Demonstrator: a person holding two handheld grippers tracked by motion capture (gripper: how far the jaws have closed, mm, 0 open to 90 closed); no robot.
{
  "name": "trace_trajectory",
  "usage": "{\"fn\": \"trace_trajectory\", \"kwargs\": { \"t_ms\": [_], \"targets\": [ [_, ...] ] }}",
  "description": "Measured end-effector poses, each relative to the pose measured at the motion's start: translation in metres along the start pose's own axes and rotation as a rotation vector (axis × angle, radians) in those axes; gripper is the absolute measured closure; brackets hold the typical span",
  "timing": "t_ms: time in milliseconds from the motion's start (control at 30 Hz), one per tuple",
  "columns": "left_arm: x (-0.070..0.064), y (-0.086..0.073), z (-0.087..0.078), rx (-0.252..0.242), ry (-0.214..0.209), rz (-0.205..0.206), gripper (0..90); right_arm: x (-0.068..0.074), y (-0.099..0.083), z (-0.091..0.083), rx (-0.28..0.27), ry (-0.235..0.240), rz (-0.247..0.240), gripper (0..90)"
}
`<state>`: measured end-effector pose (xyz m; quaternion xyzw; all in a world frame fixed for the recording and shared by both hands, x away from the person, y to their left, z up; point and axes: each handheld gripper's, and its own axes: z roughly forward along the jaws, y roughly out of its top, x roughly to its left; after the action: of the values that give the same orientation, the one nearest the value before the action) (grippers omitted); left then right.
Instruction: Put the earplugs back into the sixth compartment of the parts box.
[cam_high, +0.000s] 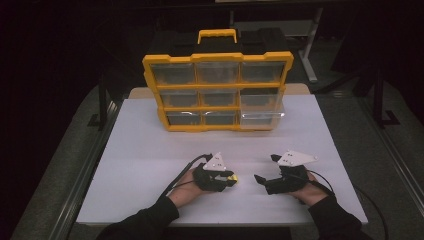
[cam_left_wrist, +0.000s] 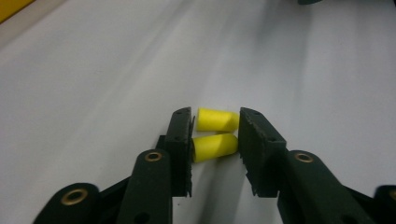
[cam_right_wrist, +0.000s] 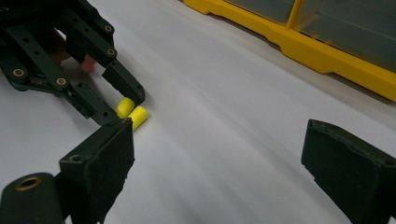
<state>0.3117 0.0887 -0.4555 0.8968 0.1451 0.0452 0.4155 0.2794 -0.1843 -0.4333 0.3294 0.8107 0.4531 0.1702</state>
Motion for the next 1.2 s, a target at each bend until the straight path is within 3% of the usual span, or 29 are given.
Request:
{"fn": "trace_trajectory", "kwargs": {
  "t_ms": [533, 1200],
  "targets": [
    [0.004, 0.0, -0.004, -0.011, -0.011, -0.01, 72.6, 0.0, 0.0, 0.0, 0.0, 0.003, 0.0, 8.6],
    [0.022, 0.013, -0.034, -0.065, -0.034, -0.055, 70.9, 0.0, 0.0, 0.001, 0.002, 0.005, -0.003, 8.6]
  ]
}}
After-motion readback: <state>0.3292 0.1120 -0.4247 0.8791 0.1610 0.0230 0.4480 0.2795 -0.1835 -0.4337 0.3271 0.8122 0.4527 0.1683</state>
